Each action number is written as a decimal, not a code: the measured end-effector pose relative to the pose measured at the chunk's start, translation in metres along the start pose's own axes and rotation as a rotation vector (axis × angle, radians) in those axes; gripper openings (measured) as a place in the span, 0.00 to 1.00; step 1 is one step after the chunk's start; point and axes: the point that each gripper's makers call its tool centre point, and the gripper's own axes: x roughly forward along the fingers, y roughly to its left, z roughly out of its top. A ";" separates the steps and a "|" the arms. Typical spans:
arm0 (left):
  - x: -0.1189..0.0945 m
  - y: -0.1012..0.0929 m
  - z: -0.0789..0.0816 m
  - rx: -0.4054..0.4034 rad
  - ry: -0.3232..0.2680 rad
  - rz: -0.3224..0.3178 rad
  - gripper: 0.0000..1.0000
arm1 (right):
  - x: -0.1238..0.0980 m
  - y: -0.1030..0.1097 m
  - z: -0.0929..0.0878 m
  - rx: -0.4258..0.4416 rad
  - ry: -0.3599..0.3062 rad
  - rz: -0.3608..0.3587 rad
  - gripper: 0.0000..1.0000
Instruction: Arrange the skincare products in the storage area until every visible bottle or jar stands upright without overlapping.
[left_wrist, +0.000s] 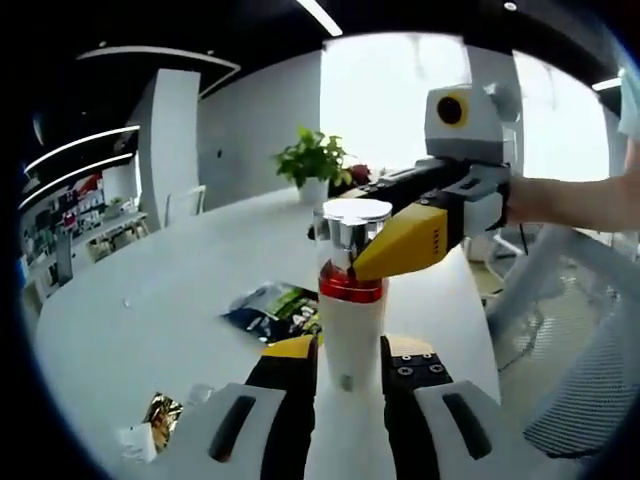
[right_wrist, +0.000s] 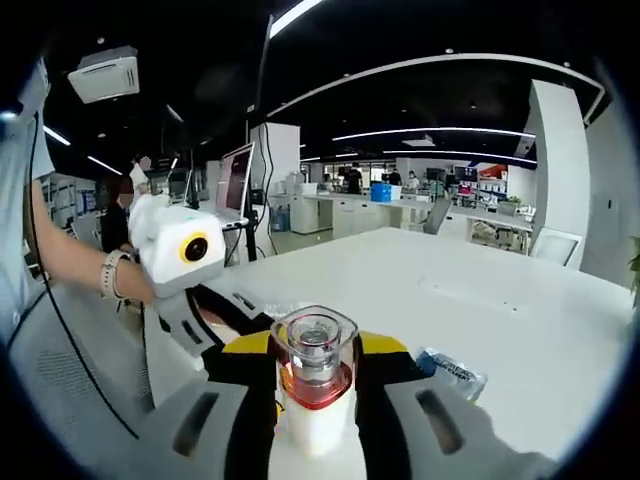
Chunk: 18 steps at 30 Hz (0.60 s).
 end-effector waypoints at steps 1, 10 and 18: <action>0.000 0.000 0.001 -0.004 -0.003 -0.001 0.22 | 0.000 -0.002 0.000 0.001 -0.002 -0.001 0.28; -0.005 0.006 0.004 -0.031 -0.017 0.014 0.21 | 0.010 -0.011 0.002 -0.009 -0.028 0.007 0.28; -0.007 0.010 0.005 -0.043 -0.026 0.025 0.21 | 0.023 -0.018 0.005 -0.024 -0.016 0.024 0.29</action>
